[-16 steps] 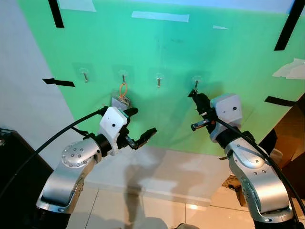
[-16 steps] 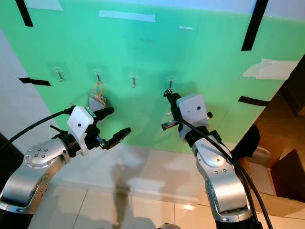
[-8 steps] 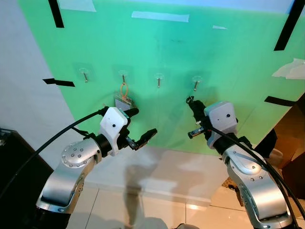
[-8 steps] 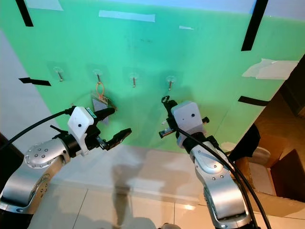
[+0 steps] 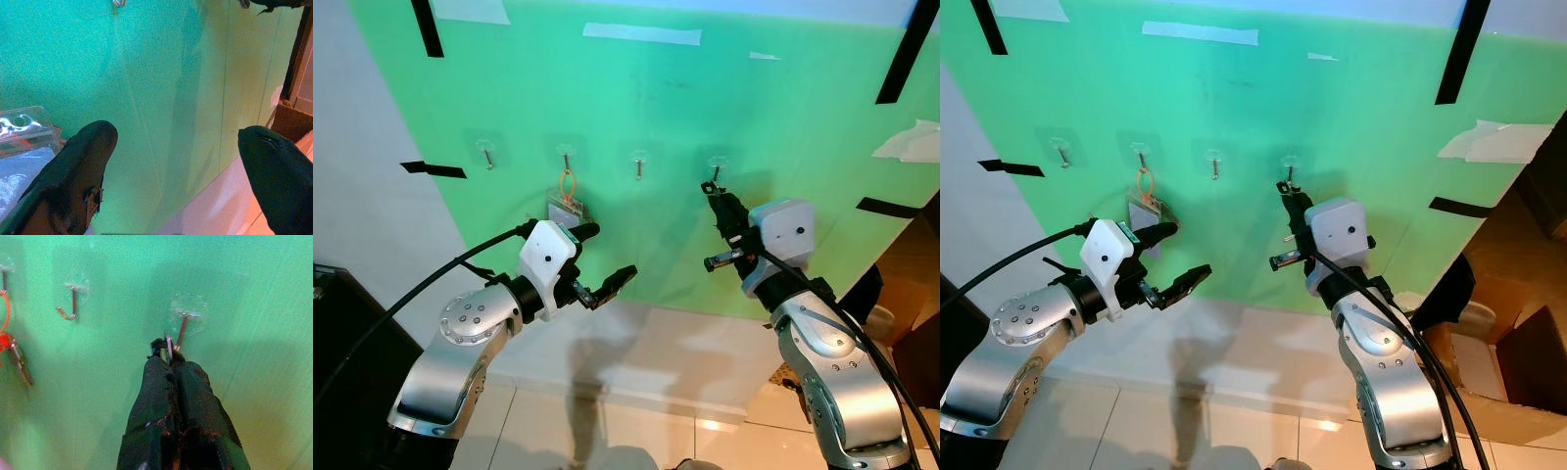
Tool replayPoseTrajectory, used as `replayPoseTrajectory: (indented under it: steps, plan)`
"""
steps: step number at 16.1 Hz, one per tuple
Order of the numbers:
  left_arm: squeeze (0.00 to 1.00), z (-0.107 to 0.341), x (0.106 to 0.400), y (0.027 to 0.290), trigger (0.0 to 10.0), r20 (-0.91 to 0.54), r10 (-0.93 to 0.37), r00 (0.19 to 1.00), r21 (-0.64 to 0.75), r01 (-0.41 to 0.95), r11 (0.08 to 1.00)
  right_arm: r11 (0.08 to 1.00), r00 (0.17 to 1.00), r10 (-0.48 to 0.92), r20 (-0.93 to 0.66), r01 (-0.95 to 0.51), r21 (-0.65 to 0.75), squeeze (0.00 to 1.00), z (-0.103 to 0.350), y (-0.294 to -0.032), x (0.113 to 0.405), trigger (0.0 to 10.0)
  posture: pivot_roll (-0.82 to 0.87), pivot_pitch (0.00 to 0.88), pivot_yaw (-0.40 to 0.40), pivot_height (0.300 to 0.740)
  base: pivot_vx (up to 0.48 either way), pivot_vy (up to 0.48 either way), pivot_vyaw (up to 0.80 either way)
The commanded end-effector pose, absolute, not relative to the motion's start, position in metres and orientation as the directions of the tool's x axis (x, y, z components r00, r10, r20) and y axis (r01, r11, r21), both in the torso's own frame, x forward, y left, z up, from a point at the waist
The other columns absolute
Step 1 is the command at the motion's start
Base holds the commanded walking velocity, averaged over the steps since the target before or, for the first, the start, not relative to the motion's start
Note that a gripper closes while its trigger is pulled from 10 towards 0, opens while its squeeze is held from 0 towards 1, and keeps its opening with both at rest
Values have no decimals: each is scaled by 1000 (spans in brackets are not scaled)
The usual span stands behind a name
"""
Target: Hang keys on a hook
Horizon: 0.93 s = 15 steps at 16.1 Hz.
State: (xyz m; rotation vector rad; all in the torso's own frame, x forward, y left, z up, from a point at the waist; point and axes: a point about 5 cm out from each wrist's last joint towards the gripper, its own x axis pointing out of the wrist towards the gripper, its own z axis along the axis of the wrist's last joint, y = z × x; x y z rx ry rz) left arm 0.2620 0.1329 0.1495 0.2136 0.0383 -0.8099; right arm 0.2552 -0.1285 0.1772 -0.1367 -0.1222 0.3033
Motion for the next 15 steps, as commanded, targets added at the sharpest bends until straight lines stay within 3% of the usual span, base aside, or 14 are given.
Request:
replayPoseTrajectory:
  steps: [1, 5, 9, 15]
  plan:
    - [0, 152, 260, 130, 10000, -114, -728, 676, 186, 735, 653, 955, 952, 283, 120, -267, -133, 0, 183, -133, 256, 10000, -119, 0, 3, 732, 0, 0, 0]
    - [0, 153, 261, 130, 10000, -114, -728, 676, 186, 734, 653, 960, 955, 271, 121, -259, -103, 0, 184, -134, 258, 10000, -118, 0, 3, 732, 0, 0, 0]
    - [0, 152, 261, 130, 10000, -115, -729, 675, 180, 736, 653, 957, 959, 284, 21, -282, -72, 0, 170, -135, 256, 10000, -120, 0, 3, 732, 0, 0, 0]
    - [0, 153, 263, 130, 10000, -113, -727, 677, 183, 734, 654, 937, 962, 272, 20, -270, 220, 0, 171, -136, 258, 10000, -118, 0, 5, 732, 0, 0, 0]
